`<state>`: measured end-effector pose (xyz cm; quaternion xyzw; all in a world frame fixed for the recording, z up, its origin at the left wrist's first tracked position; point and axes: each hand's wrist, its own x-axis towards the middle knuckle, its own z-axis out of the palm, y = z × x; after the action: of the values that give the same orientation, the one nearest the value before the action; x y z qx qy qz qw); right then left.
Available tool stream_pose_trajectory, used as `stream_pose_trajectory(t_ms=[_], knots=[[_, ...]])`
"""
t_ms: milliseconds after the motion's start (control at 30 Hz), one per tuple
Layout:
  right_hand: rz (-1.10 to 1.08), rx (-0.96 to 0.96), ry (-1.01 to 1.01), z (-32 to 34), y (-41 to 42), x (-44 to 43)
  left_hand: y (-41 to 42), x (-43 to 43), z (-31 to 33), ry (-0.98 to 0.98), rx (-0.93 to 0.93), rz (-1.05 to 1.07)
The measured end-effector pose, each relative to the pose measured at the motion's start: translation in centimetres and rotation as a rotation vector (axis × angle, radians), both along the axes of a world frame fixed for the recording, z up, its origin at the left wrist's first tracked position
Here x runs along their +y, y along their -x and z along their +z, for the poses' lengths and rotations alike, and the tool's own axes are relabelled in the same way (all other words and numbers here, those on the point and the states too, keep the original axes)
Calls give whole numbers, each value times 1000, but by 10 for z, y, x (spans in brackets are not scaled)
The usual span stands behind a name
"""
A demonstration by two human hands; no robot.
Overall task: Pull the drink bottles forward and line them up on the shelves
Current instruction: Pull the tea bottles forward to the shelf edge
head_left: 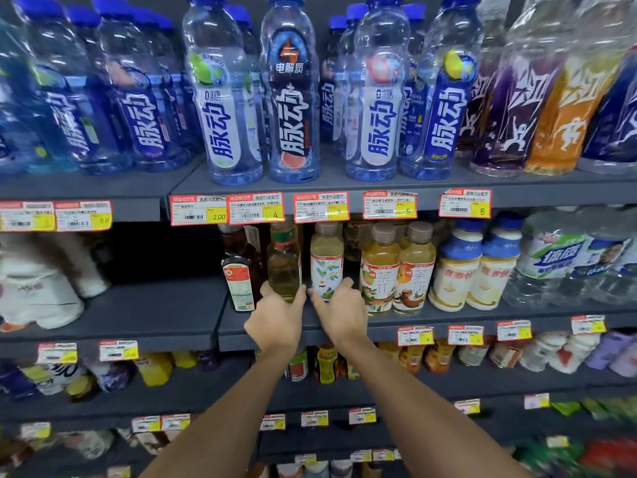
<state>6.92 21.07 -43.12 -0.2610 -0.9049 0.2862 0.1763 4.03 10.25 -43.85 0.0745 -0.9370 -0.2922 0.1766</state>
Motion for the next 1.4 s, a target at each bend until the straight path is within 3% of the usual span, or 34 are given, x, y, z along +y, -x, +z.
stream_pose_trajectory(t_ms=[333,567,1033,1100,1233,1400], knots=[[73,-19,-31,-3,-14,4,-1,-11,-4,22,54,-89],[179,-60,-87,0,-32,21,0,-34,-4,8,59,-263],[377,-68,100,8,-37,43,5,-62,10,-11,-53,-485],[371,-104,78,11,-37,43,5,-62,11,-25,-67,-505],[219,-80,-153,12,-36,36,-2,-60,7,30,-10,-438],[169,-35,-103,10,-31,26,-10,-49,-1,97,9,-345]])
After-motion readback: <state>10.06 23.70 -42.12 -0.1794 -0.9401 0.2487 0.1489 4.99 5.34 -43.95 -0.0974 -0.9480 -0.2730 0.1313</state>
